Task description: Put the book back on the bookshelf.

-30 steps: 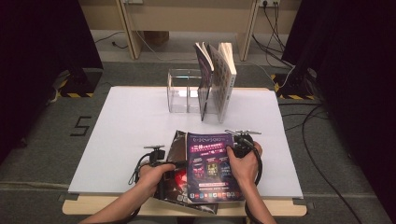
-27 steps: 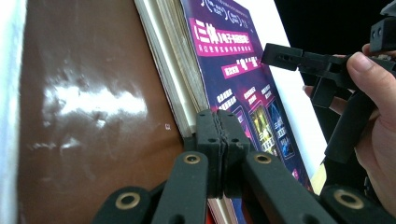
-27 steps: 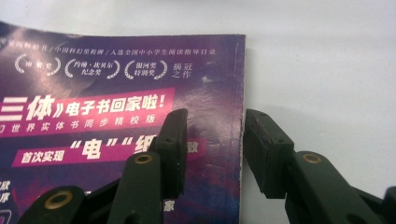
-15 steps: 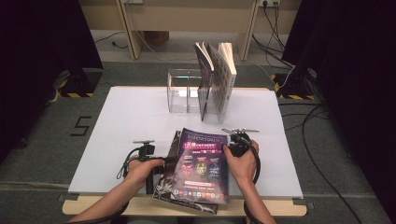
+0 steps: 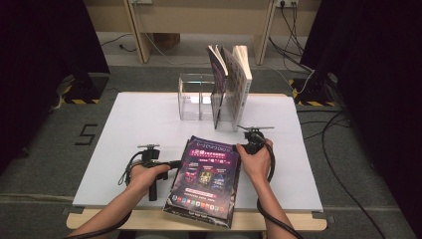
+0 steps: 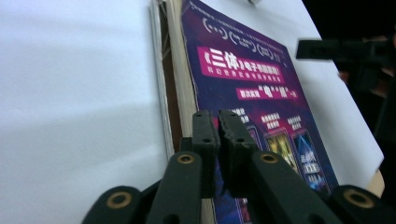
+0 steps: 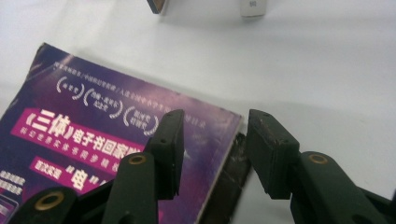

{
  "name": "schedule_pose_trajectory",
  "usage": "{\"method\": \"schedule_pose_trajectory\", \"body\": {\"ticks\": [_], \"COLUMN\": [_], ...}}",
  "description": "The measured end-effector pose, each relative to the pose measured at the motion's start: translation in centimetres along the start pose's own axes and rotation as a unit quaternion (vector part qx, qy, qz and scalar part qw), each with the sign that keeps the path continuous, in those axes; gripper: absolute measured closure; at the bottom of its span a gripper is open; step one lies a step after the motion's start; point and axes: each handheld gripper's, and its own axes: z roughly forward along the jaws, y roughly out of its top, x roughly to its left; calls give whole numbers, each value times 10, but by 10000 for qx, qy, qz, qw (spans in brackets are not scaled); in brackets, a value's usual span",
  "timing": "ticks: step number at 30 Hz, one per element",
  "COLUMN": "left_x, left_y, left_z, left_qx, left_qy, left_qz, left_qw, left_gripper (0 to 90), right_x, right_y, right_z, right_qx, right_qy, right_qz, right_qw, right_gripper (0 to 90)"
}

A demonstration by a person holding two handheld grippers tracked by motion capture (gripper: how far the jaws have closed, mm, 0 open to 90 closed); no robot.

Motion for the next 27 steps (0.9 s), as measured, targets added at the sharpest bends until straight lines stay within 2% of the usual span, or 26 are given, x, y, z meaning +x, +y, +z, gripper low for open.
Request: {"method": "schedule_pose_trajectory", "body": {"ticks": [4, 7, 9, 12, 16, 17, 20, 22, 27], "left_x": [-3, -3, -4, -5, -7, -9, -11, -12, -13], "left_y": [-4, -6, -7, -9, -10, -11, -15, -18, -24], "left_z": [2, 3, 3, 2, -5, -6, -8, -8, -8], "left_qx": [143, 187, 271, 275, 288, 309, 352, 367, 439], "left_qy": [-48, 13, -70, -103, -75, -107, -179, -115, -175], "left_qz": [57, 139, 103, 89, 287, 279, 293, 398, 405], "left_qw": [9999, 9997, 9996, 9995, 9991, 9991, 9988, 9985, 9981], "left_gripper": [787, 772, 765, 744, 731, 728, 714, 710, 700], "right_x": [0, 0, 0, 1, -2, -1, -1, -1, -2], "right_y": [5, 9, 11, 13, 14, 14, 13, 12, 11], "right_z": [4, 7, 10, 12, 17, 18, 22, 22, 22], "right_qx": [14, 74, 97, 115, 201, 215, 241, 239, 256], "right_qy": [11, -5, 9, -41, -24, -6, -8, -19, 34], "right_qz": [-26, -57, -48, -36, -58, -8, -58, -36, 32], "right_qw": [10000, 10000, 9999, 9999, 9998, 9998, 9997, 9997, 9997], "right_gripper": [572, 564, 563, 557, 551, 550, 537, 536, 526]}}
